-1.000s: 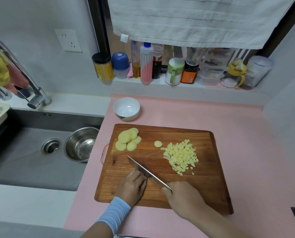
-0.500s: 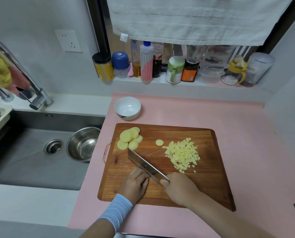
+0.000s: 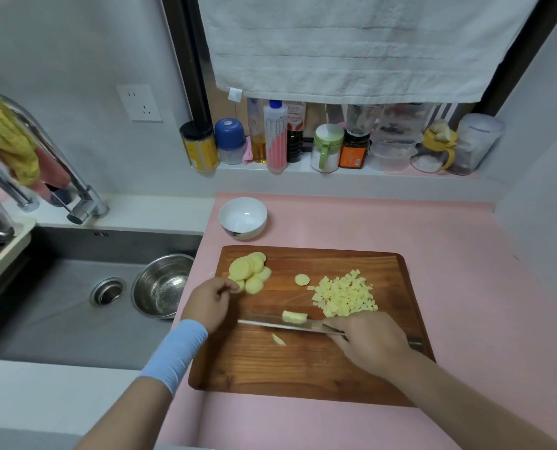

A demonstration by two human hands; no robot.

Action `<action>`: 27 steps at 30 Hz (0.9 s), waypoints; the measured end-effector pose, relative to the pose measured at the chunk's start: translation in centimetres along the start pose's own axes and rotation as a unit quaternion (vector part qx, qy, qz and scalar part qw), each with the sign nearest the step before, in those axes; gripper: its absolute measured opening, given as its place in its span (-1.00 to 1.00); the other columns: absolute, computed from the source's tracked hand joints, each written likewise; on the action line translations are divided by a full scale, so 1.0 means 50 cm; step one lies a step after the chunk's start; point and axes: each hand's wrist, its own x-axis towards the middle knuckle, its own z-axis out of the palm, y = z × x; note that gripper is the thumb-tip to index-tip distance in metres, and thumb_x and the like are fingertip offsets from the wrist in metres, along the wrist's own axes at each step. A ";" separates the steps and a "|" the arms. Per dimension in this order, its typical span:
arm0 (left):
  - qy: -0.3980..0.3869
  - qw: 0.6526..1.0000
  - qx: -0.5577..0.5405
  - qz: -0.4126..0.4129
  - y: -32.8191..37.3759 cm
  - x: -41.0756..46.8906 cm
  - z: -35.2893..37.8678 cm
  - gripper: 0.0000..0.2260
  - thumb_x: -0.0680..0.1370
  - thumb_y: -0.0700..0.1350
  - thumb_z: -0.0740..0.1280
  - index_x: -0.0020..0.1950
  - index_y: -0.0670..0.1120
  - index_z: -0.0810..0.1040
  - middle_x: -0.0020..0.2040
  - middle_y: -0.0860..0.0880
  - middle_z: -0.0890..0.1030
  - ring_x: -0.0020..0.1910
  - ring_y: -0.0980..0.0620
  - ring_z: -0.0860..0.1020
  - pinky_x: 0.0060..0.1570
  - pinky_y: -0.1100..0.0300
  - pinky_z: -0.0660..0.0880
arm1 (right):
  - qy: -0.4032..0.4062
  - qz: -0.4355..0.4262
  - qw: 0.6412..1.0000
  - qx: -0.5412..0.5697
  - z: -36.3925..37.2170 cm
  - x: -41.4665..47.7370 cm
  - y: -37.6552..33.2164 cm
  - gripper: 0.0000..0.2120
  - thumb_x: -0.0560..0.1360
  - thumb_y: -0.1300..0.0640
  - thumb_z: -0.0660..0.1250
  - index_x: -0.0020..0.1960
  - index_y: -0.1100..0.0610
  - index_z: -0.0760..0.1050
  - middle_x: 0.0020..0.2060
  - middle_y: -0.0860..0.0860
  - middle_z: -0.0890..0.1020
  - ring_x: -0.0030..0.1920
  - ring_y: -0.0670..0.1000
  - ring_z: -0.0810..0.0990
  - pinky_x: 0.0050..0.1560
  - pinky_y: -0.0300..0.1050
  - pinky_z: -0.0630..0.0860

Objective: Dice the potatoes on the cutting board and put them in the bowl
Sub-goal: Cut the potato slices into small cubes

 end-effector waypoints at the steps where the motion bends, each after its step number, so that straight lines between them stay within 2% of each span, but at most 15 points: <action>1: -0.056 0.998 0.024 0.009 0.016 0.009 -0.006 -0.82 0.57 -0.21 0.35 -0.05 0.06 0.67 -0.06 0.19 0.62 0.00 0.10 0.56 0.14 0.23 0.43 | 0.000 -0.020 1.000 -0.023 0.002 0.001 0.001 -0.60 0.67 -0.12 0.16 0.50 -0.30 0.34 -0.04 -0.13 0.68 -0.08 -0.03 0.64 -0.12 -0.12 0.57; 3: -0.188 0.980 0.062 0.010 0.050 0.016 0.001 -0.91 0.56 0.01 0.40 0.03 0.17 0.66 0.04 0.22 0.63 0.08 0.14 0.55 0.20 0.24 0.40 | -0.007 -0.048 0.997 -0.056 0.007 0.005 0.003 -0.55 0.66 -0.08 0.19 0.52 -0.30 0.28 -0.05 -0.11 0.66 -0.09 0.01 0.63 -0.15 -0.08 0.58; 5: -0.318 0.944 0.087 -0.004 0.078 0.016 0.023 -0.72 0.51 0.16 0.42 0.21 0.21 0.60 0.16 0.26 0.60 0.18 0.17 0.52 0.29 0.21 0.36 | -0.005 -0.058 0.996 -0.068 0.007 0.009 0.001 -0.57 0.65 -0.07 0.20 0.51 -0.26 0.31 0.00 -0.09 0.67 -0.04 0.04 0.64 -0.11 -0.04 0.61; 6: -0.362 0.926 0.106 -0.006 0.090 0.015 0.032 -0.63 0.49 0.21 0.41 0.29 0.22 0.56 0.19 0.28 0.57 0.21 0.18 0.48 0.32 0.20 0.33 | 0.000 -0.062 0.996 -0.069 0.006 0.010 0.001 -0.58 0.66 -0.07 0.20 0.50 -0.24 0.33 0.01 -0.08 0.68 -0.04 0.04 0.64 -0.10 -0.03 0.61; 8: -0.399 0.911 0.105 -0.013 0.106 0.017 0.046 -0.59 0.50 0.20 0.41 0.35 0.21 0.53 0.18 0.29 0.58 0.20 0.21 0.47 0.31 0.23 0.31 | 0.003 -0.067 0.995 -0.080 0.004 0.011 0.000 -0.60 0.66 -0.07 0.19 0.50 -0.21 0.35 0.02 -0.07 0.68 -0.03 0.05 0.64 -0.09 -0.04 0.61; 12: -0.397 0.916 0.053 -0.023 0.111 0.026 0.072 -0.72 0.52 0.10 0.43 0.23 0.16 0.64 0.06 0.24 0.67 0.07 0.28 0.55 0.01 0.44 0.36 | 0.001 -0.078 0.993 -0.091 -0.008 0.009 -0.001 -0.61 0.66 -0.05 0.20 0.48 -0.20 0.37 0.05 -0.05 0.67 0.01 0.07 0.64 -0.12 -0.08 0.51; 15: -0.395 0.916 0.060 -0.015 0.115 0.030 0.088 -0.76 0.54 0.10 0.42 0.18 0.13 0.68 0.05 0.21 0.68 0.01 0.29 0.57 -0.05 0.47 0.37 | 0.001 -0.085 0.992 -0.096 -0.010 0.006 -0.006 -0.63 0.64 -0.03 0.22 0.44 -0.20 0.41 0.00 -0.03 0.68 -0.04 0.08 0.65 -0.19 -0.08 0.48; 18: -0.404 0.911 0.077 -0.016 0.106 0.040 0.091 -0.76 0.52 0.13 0.42 0.15 0.11 0.69 0.04 0.16 0.69 -0.03 0.25 0.58 0.00 0.38 0.45 | 0.002 -0.090 0.991 -0.099 -0.008 0.004 -0.003 -0.65 0.63 -0.02 0.24 0.41 -0.17 0.46 -0.02 -0.02 0.68 -0.06 0.08 0.65 -0.18 -0.08 0.53; 20: -0.392 0.917 0.072 -0.033 0.087 0.050 0.095 -0.81 0.51 0.07 0.45 0.08 0.09 0.70 -0.08 0.08 0.69 -0.14 0.15 0.59 0.06 0.24 0.56 | -0.001 -0.089 0.991 -0.097 -0.008 -0.002 0.005 -0.64 0.64 -0.02 0.23 0.42 -0.17 0.44 -0.02 -0.03 0.68 -0.05 0.07 0.64 -0.14 -0.08 0.56; 22: -0.372 0.926 0.048 -0.053 0.069 0.056 0.095 -0.88 0.51 -0.01 0.47 0.04 0.05 0.69 -0.18 0.00 0.65 -0.27 0.09 0.54 -0.04 0.22 0.59 | -0.005 -0.080 0.993 -0.082 -0.007 -0.010 0.021 -0.61 0.64 -0.04 0.22 0.46 -0.21 0.40 0.01 -0.06 0.68 -0.01 0.03 0.63 -0.15 -0.11 0.48; 24: -0.342 0.937 0.045 -0.051 0.052 0.061 0.093 -0.86 0.50 -0.03 0.49 0.05 0.06 0.69 -0.14 0.03 0.67 -0.24 0.11 0.56 -0.07 0.28 0.56 | -0.002 -0.063 0.996 -0.059 -0.007 -0.018 0.045 -0.61 0.65 -0.11 0.20 0.46 -0.28 0.40 -0.01 -0.11 0.68 -0.04 -0.03 0.63 -0.17 -0.15 0.41; 27: -0.304 0.949 0.086 -0.007 0.036 0.056 0.094 -0.80 0.51 0.02 0.47 0.14 0.11 0.67 -0.02 0.16 0.68 -0.06 0.21 0.59 -0.02 0.39 0.45 | -0.001 -0.009 1.000 0.006 -0.011 -0.026 0.081 -0.69 0.65 -0.21 0.17 0.35 -0.34 0.51 -0.06 -0.20 0.71 -0.11 -0.11 0.63 -0.18 -0.25 0.42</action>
